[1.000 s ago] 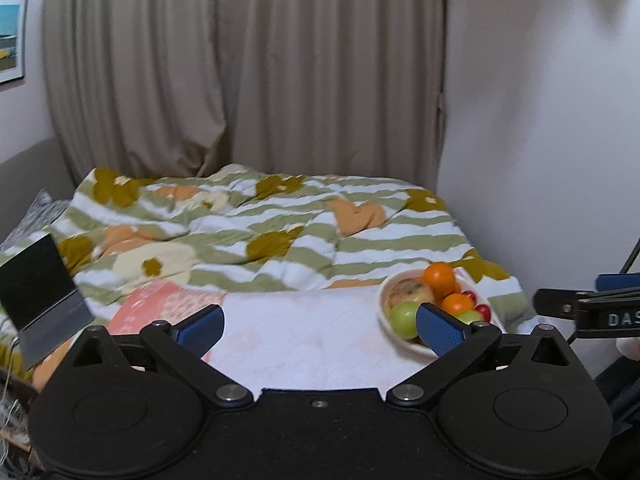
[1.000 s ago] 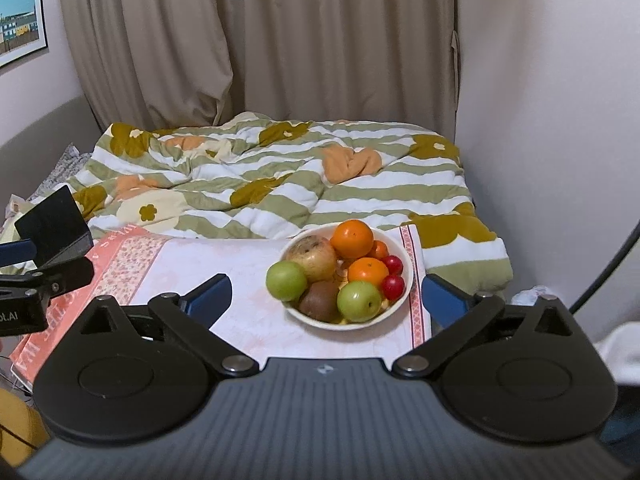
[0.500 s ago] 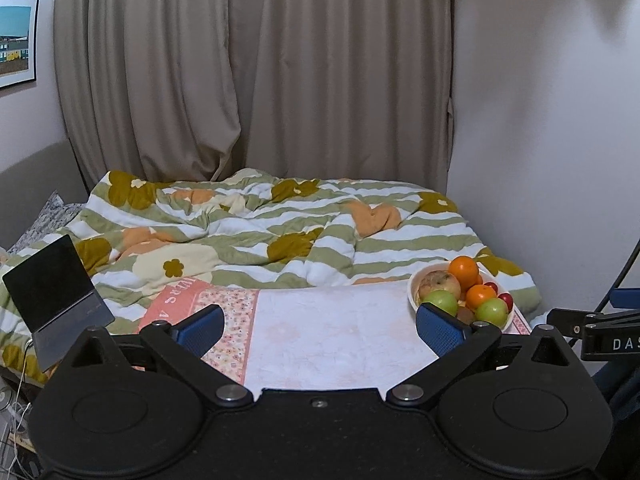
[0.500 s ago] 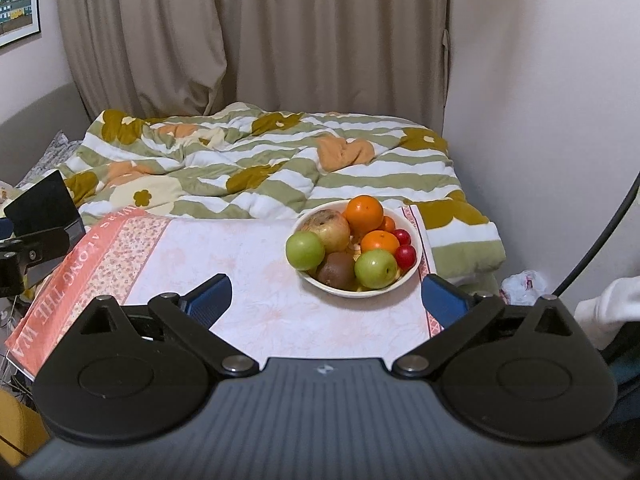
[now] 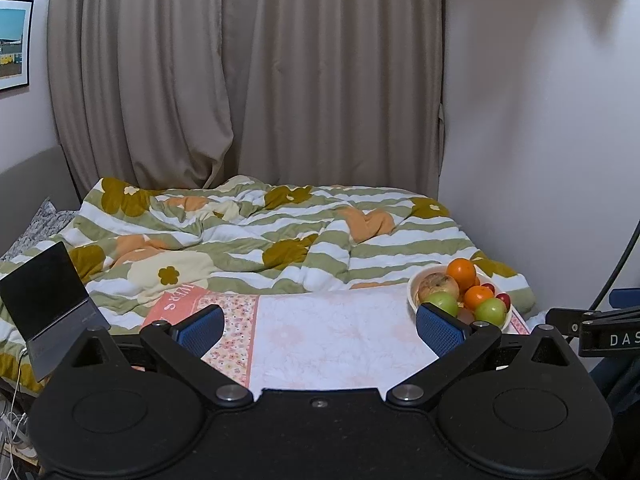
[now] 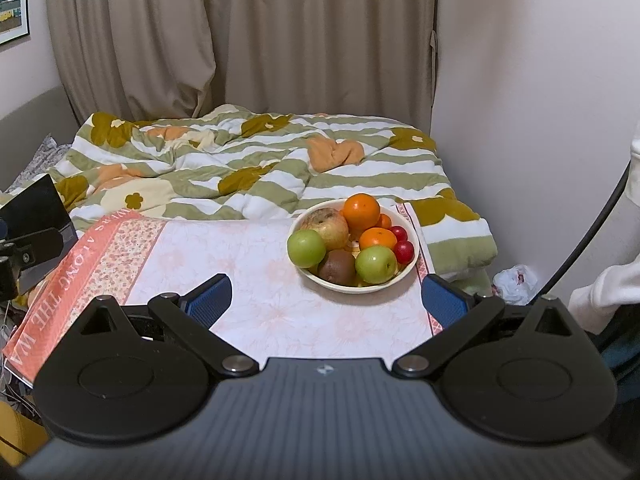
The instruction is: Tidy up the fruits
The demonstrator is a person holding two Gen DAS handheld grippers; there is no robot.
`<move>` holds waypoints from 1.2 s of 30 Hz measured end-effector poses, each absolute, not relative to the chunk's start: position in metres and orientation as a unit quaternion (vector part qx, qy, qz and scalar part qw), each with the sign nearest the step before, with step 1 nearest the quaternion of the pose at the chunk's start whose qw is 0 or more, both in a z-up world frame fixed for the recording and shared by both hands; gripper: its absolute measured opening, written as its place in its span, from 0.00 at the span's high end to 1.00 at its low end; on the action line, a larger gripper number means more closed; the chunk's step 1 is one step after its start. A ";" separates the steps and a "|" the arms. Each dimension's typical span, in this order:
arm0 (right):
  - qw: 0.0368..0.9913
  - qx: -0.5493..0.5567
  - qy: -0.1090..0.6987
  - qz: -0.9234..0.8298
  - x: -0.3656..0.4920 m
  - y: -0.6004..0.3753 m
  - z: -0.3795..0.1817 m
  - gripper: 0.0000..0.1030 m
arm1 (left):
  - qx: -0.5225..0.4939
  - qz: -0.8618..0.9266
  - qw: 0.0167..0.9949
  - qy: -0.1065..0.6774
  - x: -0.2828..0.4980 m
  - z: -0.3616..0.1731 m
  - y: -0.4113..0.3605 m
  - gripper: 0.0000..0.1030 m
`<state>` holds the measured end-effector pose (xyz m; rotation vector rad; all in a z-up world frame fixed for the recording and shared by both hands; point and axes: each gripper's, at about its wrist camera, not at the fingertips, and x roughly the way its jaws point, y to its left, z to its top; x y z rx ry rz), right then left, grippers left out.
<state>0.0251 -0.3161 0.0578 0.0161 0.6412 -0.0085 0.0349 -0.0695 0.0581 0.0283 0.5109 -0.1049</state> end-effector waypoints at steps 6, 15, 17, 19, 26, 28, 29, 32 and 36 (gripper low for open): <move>0.949 0.008 0.316 -0.004 0.025 -0.316 0.057 0.00 | 0.015 -0.051 0.967 0.251 0.036 0.058 -0.066 0.00; 0.948 0.008 0.318 -0.002 0.024 -0.313 0.054 0.00 | 0.017 -0.048 0.966 0.252 0.037 0.056 -0.064 0.00; 0.948 0.008 0.318 -0.002 0.024 -0.313 0.054 0.00 | 0.018 -0.047 0.966 0.253 0.037 0.056 -0.064 0.00; 0.948 0.008 0.319 -0.002 0.025 -0.312 0.053 0.00 | 0.018 -0.047 0.966 0.253 0.037 0.056 -0.064 0.00; 0.947 0.012 0.321 0.001 0.025 -0.304 0.048 0.00 | 0.015 -0.044 0.966 0.256 0.036 0.057 -0.059 0.00; 0.947 0.012 0.321 0.001 0.025 -0.304 0.049 0.00 | 0.012 -0.044 0.966 0.256 0.035 0.057 -0.057 0.00; 0.947 0.013 0.321 0.001 0.024 -0.302 0.048 0.00 | 0.012 -0.044 0.966 0.256 0.035 0.057 -0.055 0.00; 0.947 0.014 0.320 0.000 0.025 -0.301 0.049 0.00 | 0.012 -0.044 0.966 0.255 0.035 0.058 -0.054 0.00; 0.947 0.014 0.320 0.001 0.024 -0.300 0.050 0.00 | 0.020 -0.039 0.968 0.247 0.033 0.060 -0.056 0.00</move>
